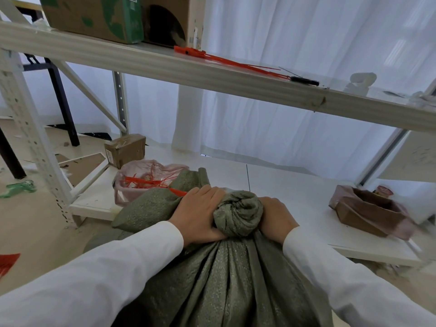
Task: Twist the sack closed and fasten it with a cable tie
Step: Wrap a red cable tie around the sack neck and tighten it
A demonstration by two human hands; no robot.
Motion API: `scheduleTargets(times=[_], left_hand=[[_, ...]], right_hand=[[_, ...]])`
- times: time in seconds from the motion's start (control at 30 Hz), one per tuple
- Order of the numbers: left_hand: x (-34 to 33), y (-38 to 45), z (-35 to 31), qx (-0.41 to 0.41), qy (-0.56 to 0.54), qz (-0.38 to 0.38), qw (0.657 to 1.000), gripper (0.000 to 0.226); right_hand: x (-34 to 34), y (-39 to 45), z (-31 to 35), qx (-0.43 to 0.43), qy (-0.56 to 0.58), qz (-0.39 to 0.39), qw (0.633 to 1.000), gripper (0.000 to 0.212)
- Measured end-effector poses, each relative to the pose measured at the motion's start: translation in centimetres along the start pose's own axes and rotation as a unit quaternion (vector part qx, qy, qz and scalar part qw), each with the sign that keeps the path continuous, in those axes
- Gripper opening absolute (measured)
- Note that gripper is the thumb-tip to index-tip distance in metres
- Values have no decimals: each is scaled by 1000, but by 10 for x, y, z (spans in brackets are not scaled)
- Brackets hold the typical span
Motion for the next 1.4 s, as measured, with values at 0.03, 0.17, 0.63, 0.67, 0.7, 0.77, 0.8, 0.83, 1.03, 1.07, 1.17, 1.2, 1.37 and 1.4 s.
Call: scheduleTargets(times=[0.03, 0.17, 0.63, 0.67, 0.7, 0.77, 0.8, 0.83, 1.03, 1.07, 1.17, 1.2, 1.37, 1.4], left_hand=[[-2, 0, 3, 24, -25, 17, 999, 68], [-10, -2, 10, 115, -123, 95, 981, 80], [-40, 0, 41, 252, -289, 232, 894, 87], [-40, 0, 41, 251, -297, 230, 892, 83], [-40, -1, 42, 249, -310, 228, 889, 79], [-39, -2, 41, 248, -346, 220, 878, 69], [-38, -2, 39, 246, -362, 218, 872, 65], [-37, -2, 38, 243, -376, 217, 868, 64], [-31, -2, 35, 234, -409, 213, 856, 71], [-30, -2, 34, 236, -414, 211, 853, 70], [-29, -2, 35, 234, -430, 209, 847, 50], [-30, -2, 35, 233, -438, 209, 842, 44], [-27, -1, 31, 214, -453, 238, 832, 32], [-28, -1, 30, 207, -446, 253, 833, 28]], right_hand=[[0, -1, 1, -11, -5, 8, 1000, 18], [1, -4, 3, -39, -7, 31, 999, 32], [8, -22, 38, 32, -6, 6, 999, 29], [7, -21, 35, 36, 37, 17, 999, 32], [5, -20, 30, 40, 81, 33, 995, 32], [3, -15, 20, 56, 135, 47, 988, 25], [2, -13, 16, 71, 145, 45, 986, 19], [2, -11, 14, 88, 151, 37, 984, 13], [13, -9, 15, 118, 106, -108, 981, 17], [15, -9, 13, 114, 112, -133, 978, 15], [15, -8, 9, 103, 129, -167, 972, 9], [16, -8, 10, 115, 129, -179, 968, 8], [15, -22, 49, 247, 18, -187, 951, 21], [13, -26, 60, 284, -27, -186, 940, 19]])
Point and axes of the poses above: each hand's wrist, its own y-axis towards the middle knuckle, its own x-axis out of the back of the hand, z = x × y, the point moved 8 cm from there along y, towards the middle knuckle, and after that the axes turned 1 degree about -y, right-handed, at the moved point
